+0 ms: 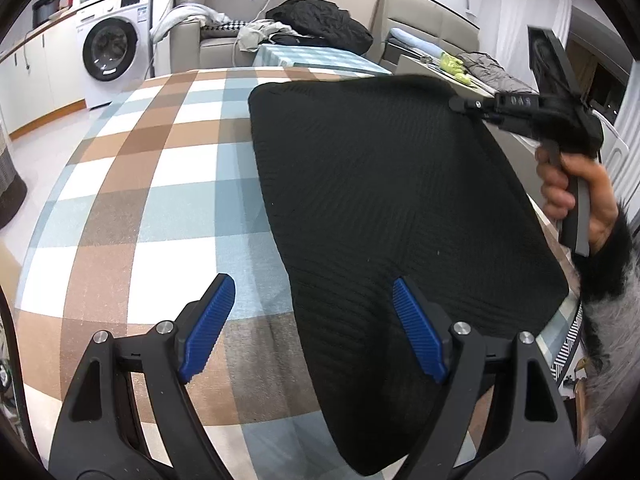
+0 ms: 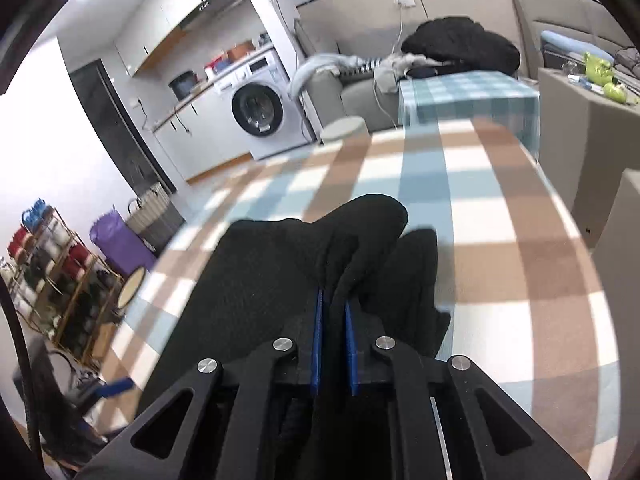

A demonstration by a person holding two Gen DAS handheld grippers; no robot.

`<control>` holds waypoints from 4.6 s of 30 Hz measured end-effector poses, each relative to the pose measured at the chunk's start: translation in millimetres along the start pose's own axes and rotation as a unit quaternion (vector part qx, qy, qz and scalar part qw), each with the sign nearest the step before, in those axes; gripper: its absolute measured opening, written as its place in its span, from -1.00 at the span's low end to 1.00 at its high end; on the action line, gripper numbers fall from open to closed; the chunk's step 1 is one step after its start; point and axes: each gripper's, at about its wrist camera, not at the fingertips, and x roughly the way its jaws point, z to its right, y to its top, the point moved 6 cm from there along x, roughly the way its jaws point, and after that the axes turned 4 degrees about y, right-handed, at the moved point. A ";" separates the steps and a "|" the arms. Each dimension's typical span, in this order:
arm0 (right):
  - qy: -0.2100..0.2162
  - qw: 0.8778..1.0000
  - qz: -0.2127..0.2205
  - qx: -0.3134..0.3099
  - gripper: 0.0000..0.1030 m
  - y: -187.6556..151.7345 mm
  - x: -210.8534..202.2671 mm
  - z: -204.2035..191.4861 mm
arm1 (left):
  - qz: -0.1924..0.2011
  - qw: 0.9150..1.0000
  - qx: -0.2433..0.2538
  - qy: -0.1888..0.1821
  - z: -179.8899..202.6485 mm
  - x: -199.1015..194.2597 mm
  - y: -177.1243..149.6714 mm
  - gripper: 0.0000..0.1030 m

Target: Fold small clothes

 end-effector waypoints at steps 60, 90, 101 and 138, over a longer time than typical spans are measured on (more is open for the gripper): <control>0.006 0.998 -0.030 0.057 0.13 -168.0 -97.8 -30.7 | -0.037 0.997 -0.016 -0.065 3.2 -21.5 -43.4 0.48; -0.020 0.999 -0.035 0.023 -0.32 -160.7 -48.3 -35.8 | -0.013 1.000 0.001 -0.017 -3.5 1.2 -16.8 -0.57; -0.047 0.998 -0.046 0.000 -0.32 -127.2 -10.9 -41.9 | -0.008 0.999 0.014 0.043 -20.4 29.9 21.2 -0.57; -0.068 0.992 0.050 -0.094 1.00 -133.9 -84.0 -92.6 | 0.105 0.991 -0.004 0.078 -19.6 -56.8 -3.7 0.98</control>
